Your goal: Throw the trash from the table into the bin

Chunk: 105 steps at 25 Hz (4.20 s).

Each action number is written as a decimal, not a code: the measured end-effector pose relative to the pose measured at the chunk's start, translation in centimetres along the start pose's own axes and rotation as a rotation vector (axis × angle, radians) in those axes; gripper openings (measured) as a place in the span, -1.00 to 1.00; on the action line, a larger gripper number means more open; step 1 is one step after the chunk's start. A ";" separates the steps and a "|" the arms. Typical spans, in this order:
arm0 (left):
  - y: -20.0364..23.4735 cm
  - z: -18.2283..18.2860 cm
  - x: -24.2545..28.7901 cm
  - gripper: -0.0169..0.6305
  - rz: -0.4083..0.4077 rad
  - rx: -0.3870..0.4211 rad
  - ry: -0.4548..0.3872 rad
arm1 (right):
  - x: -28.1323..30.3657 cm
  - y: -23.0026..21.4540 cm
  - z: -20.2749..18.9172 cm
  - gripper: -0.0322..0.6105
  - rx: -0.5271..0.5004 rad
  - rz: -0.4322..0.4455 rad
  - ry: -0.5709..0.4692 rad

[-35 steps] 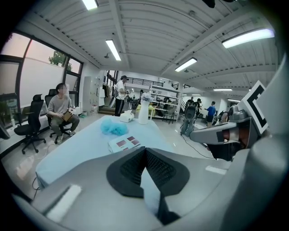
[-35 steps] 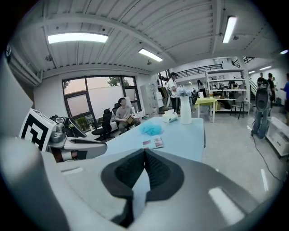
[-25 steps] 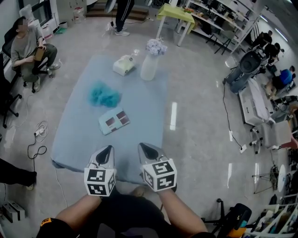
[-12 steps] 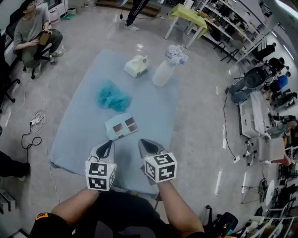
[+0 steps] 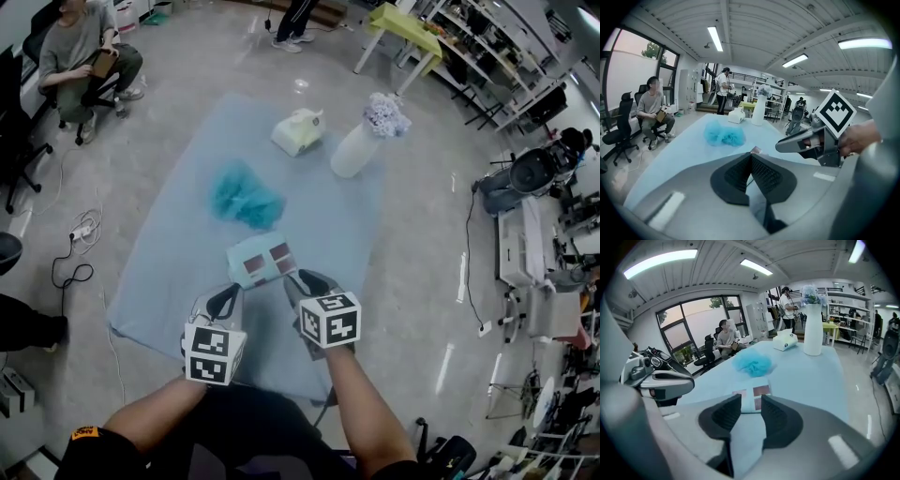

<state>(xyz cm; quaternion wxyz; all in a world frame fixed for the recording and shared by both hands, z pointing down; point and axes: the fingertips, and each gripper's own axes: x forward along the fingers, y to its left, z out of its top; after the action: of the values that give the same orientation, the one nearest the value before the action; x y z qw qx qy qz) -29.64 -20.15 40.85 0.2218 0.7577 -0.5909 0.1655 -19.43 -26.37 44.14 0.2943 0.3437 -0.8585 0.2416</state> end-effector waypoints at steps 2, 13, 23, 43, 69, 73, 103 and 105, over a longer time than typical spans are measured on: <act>0.2 0.0 0.4 -0.93 -0.001 0.003 0.008 | 0.9 -0.5 0.1 -0.47 -0.003 0.002 0.018; 0.4 1.1 2.2 -0.92 -0.006 0.010 0.013 | 4.6 -2.4 0.1 -0.28 -0.005 0.025 0.103; 1.5 0.6 3.0 -0.92 -0.006 -0.006 0.031 | 7.8 -2.6 -0.5 -0.19 -0.012 0.049 0.183; 2.5 0.1 3.1 -0.92 -0.019 -0.022 0.029 | 8.3 -4.0 -2.1 -0.60 -0.135 -0.098 0.287; -4.2 0.2 1.2 -0.93 -0.150 0.052 0.000 | -1.2 -3.4 -1.3 -0.88 0.029 -0.152 0.063; -6.6 0.3 1.1 -0.92 -0.189 0.076 -0.005 | -3.9 -3.7 -0.9 -0.88 0.043 -0.174 0.010; -25.7 -1.3 -1.9 -0.93 -0.502 0.268 0.000 | -25.5 -9.3 -9.8 -0.89 0.258 -0.473 -0.186; -26.7 -1.6 -2.2 -0.92 -0.518 0.279 0.002 | -26.9 -9.5 -11.1 -0.89 0.283 -0.494 -0.195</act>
<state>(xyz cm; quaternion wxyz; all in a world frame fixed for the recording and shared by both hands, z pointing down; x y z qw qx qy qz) -4.28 -12.09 37.31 0.1510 0.9064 -0.3492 0.1838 7.13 -13.63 36.00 0.2095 0.6014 -0.7307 0.2458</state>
